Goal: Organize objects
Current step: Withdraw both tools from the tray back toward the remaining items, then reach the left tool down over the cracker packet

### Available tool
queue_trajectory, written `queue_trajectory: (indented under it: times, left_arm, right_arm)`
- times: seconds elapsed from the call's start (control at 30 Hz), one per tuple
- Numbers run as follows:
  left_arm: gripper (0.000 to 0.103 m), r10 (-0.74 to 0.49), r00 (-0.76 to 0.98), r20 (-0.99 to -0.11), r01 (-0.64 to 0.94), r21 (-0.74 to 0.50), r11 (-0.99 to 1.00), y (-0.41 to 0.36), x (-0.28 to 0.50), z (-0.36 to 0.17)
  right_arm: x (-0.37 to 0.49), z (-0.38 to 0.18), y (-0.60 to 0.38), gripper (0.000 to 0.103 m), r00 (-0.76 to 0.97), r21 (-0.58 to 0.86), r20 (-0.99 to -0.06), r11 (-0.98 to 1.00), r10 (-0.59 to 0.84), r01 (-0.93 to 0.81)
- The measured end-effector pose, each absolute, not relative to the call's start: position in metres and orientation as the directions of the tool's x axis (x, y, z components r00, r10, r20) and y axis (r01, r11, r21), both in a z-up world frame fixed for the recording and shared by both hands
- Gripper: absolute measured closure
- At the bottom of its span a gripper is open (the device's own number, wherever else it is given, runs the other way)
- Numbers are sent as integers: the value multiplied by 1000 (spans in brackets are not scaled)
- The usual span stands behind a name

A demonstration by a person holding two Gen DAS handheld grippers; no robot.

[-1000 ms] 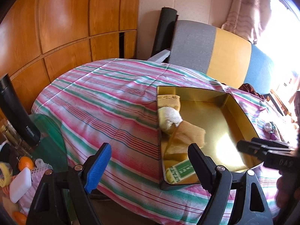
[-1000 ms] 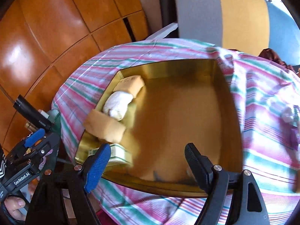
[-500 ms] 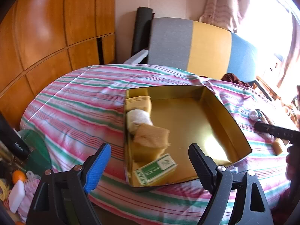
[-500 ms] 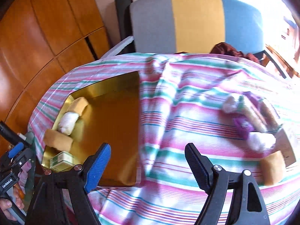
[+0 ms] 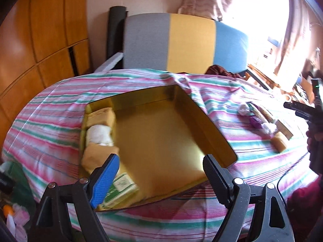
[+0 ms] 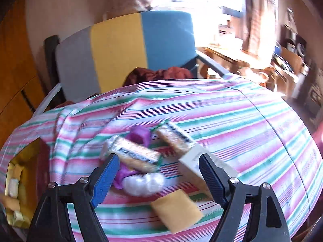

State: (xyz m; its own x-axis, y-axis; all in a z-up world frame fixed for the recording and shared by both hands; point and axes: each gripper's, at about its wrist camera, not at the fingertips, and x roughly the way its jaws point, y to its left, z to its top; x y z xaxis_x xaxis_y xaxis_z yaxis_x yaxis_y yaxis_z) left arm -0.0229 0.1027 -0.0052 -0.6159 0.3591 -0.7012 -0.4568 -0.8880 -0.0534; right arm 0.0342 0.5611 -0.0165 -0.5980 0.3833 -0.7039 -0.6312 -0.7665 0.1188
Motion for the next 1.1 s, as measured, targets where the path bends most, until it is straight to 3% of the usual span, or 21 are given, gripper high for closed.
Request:
queue_trajectory:
  times: [0.13, 0.3, 0.57, 0.7, 0.87, 1.1]
  left_arm:
    - [17, 396, -590, -704, -506, -59, -860, 131, -22, -1]
    - [17, 463, -516, -720, -597, -85, -798, 185, -20, 2]
    - [20, 501, -389, -773, -717, -87, -691, 276, -14, -11]
    - [33, 508, -312, -803, -738, -132, -662, 313, -21, -24]
    - [41, 511, -255, -821, -729, -183, -659, 347, -41, -33]
    - [40, 499, -291, -816, -807, -71, -587, 406, -66, -30]
  right_arm:
    - [72, -36, 615, 20, -553, 262, -725, -579, 409, -772]
    - [98, -43, 640, 20, -566, 387, -730, -450, 383, -805]
    - [96, -42, 634, 20, -614, 441, -719, -469, 325, -765]
    - [93, -42, 632, 20, -630, 455, -715, -482, 303, -748]
    - [92, -39, 629, 20, -654, 476, -702, -497, 284, -726]
    - [88, -42, 628, 20, -675, 508, -702, -503, 227, -699]
